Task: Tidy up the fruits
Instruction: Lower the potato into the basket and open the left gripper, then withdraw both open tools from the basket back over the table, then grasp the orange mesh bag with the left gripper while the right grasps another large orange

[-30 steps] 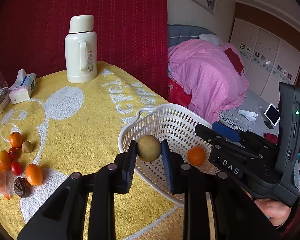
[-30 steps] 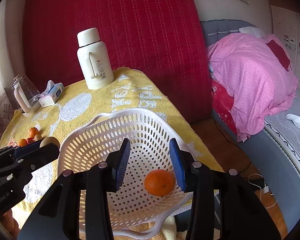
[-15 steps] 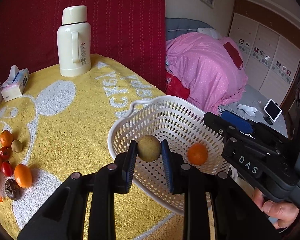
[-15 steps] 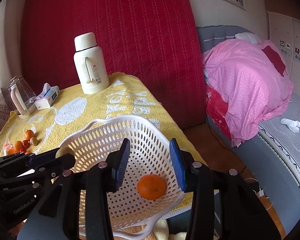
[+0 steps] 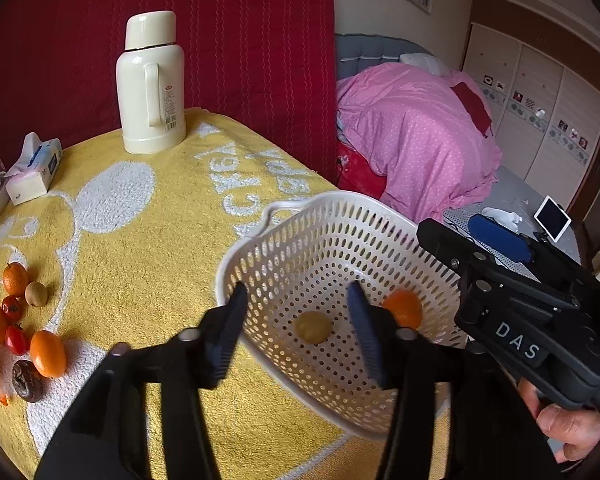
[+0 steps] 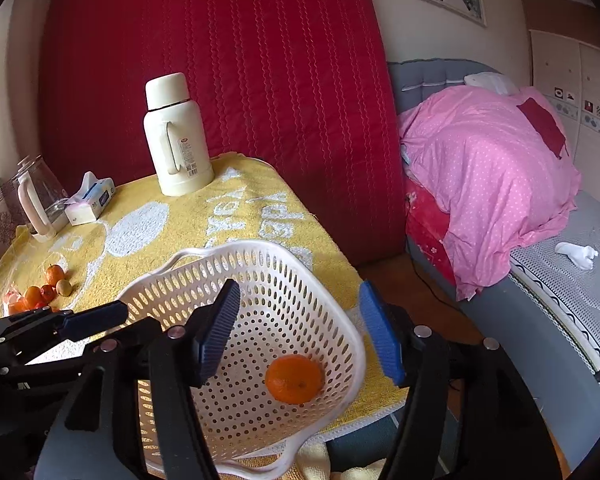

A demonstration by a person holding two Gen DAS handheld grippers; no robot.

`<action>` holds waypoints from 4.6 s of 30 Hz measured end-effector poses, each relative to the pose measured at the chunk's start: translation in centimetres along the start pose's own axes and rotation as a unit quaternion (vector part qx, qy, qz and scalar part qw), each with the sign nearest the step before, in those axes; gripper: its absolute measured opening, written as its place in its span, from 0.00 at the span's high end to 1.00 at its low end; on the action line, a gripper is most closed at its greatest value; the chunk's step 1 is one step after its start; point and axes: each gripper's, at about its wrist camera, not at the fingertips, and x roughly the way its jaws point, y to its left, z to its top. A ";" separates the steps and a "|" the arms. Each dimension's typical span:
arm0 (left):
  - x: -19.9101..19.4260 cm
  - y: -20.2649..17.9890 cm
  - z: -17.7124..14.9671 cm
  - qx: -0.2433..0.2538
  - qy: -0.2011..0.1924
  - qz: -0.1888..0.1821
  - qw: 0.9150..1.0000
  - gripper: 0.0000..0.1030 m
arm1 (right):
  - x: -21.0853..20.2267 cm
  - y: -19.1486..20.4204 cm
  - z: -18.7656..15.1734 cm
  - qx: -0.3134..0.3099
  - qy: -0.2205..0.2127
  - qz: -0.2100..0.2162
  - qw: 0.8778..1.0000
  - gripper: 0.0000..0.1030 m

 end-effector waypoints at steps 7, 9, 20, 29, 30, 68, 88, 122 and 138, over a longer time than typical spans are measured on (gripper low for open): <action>-0.8 1.0 0.1 -0.009 -0.019 0.019 1.000 0.14 | 0.1 0.1 0.0 0.000 0.000 -0.003 1.000 0.37; -1.0 1.3 0.1 -0.013 -0.021 0.027 0.999 0.12 | 0.1 0.2 -0.1 -0.002 0.000 -0.002 1.000 0.36; -1.7 3.7 -0.5 -0.036 -0.026 0.104 0.994 0.05 | -0.1 0.9 -0.4 -0.009 -0.008 -0.001 1.000 0.24; -2.8 5.9 -1.2 -0.066 -0.028 0.118 0.990 0.05 | 0.0 2.0 -0.8 -0.020 -0.009 0.005 1.000 0.17; -2.9 6.2 -1.3 -0.069 -0.027 0.120 0.990 0.05 | 0.0 2.2 -0.8 -0.021 -0.010 0.005 1.000 0.17; -11.1 22.7 -7.1 -0.145 -0.052 0.241 0.958 0.05 | -2.0 14.8 -1.9 -0.078 -0.020 0.170 0.982 0.11; -7.3 28.7 -8.9 -0.159 0.008 0.193 0.968 0.24 | -0.4 21.2 -3.6 -0.125 0.038 0.241 0.962 0.04; -12.8 29.8 -10.5 -0.201 -0.040 0.193 0.959 0.55 | 10.6 28.9 -4.3 -0.130 0.204 0.253 0.937 0.59; -10.3 30.1 -10.1 -0.195 0.019 0.176 0.965 0.54 | 10.5 28.7 -4.2 -0.147 0.217 0.248 0.933 0.62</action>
